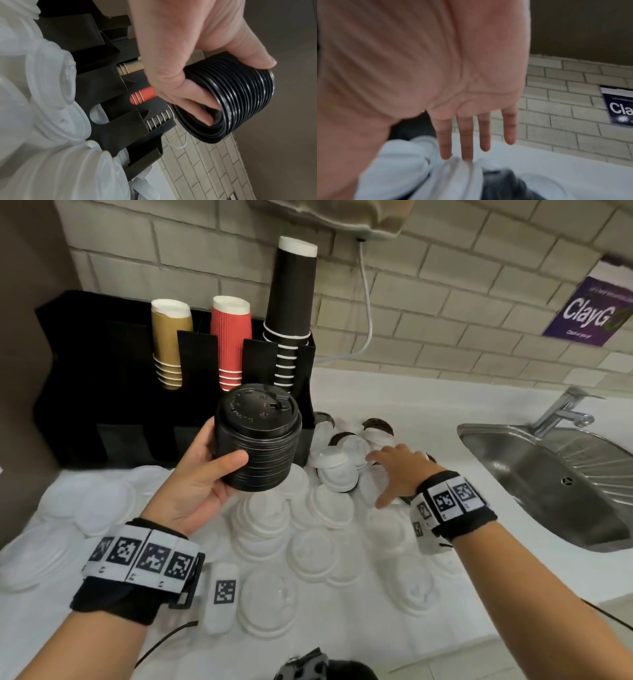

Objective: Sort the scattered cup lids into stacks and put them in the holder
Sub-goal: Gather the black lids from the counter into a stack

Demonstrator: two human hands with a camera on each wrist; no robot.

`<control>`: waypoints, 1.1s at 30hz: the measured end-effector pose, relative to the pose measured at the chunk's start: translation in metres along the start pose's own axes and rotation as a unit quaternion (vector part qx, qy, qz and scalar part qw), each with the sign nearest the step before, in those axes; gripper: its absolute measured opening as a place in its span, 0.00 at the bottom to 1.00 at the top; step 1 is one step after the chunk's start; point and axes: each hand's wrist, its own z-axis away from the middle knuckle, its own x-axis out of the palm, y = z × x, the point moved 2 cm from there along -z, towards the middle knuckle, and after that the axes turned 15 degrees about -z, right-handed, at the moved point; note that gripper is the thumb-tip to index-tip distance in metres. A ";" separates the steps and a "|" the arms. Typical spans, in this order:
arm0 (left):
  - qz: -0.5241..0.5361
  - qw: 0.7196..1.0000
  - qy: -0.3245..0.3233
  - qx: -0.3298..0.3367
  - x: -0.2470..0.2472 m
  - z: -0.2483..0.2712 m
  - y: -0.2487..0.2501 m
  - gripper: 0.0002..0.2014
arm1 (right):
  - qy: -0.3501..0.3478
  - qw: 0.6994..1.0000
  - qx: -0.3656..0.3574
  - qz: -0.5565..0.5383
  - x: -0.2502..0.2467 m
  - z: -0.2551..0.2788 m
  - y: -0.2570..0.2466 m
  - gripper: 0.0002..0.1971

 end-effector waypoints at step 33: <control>-0.032 0.999 0.027 -0.006 0.018 0.001 -0.003 0.50 | 0.180 0.804 -0.273 -0.497 -0.052 0.019 -0.032 0.25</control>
